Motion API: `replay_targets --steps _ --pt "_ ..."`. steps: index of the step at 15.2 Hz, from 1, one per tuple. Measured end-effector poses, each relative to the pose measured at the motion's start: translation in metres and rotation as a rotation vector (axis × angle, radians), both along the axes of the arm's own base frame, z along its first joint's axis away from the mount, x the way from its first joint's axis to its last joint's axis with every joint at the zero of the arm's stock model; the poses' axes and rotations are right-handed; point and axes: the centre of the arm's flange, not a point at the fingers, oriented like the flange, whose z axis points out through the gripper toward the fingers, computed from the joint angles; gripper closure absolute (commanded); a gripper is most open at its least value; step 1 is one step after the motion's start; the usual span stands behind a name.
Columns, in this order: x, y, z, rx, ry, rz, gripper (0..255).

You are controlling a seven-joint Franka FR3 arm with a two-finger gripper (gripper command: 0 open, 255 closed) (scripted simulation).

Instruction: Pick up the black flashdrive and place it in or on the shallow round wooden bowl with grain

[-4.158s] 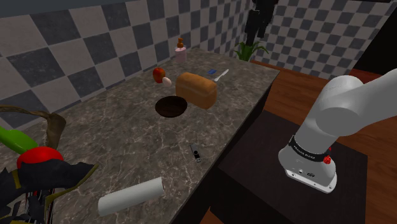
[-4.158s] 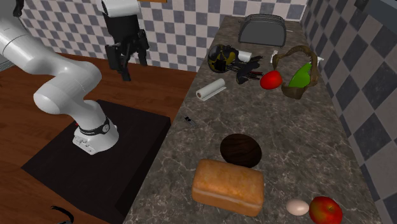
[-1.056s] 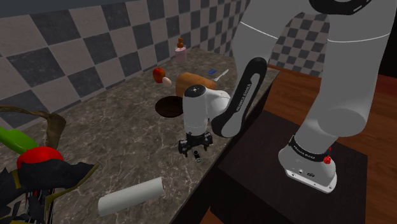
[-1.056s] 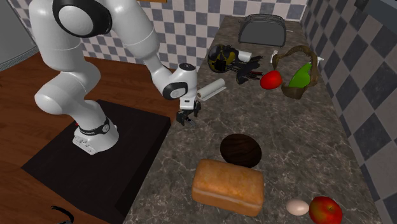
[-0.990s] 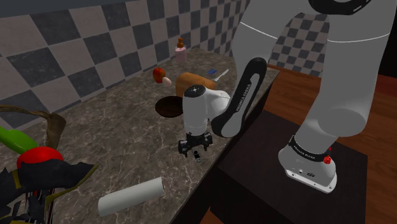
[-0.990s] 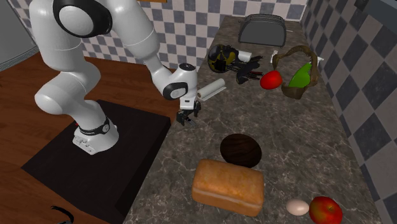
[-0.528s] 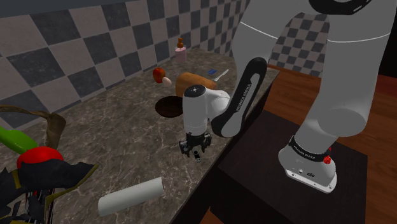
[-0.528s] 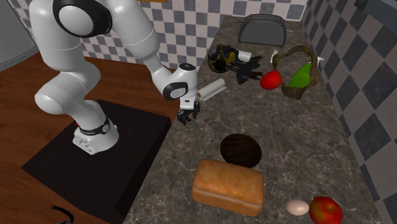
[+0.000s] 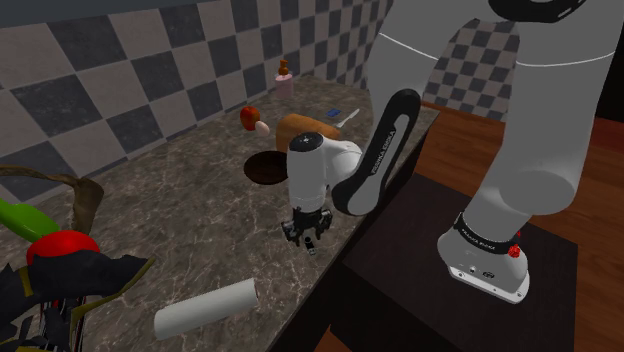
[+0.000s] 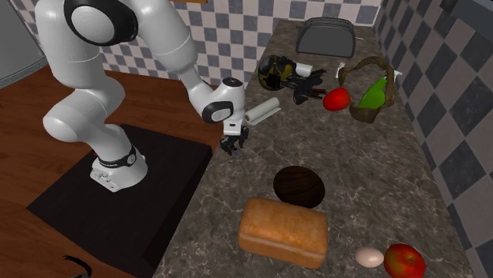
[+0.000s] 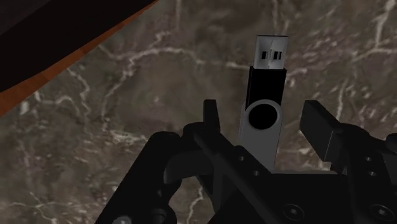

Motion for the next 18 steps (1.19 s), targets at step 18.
replay_targets --steps 18 --pt "0.001 0.001 0.09 0.002 0.001 0.001 255"
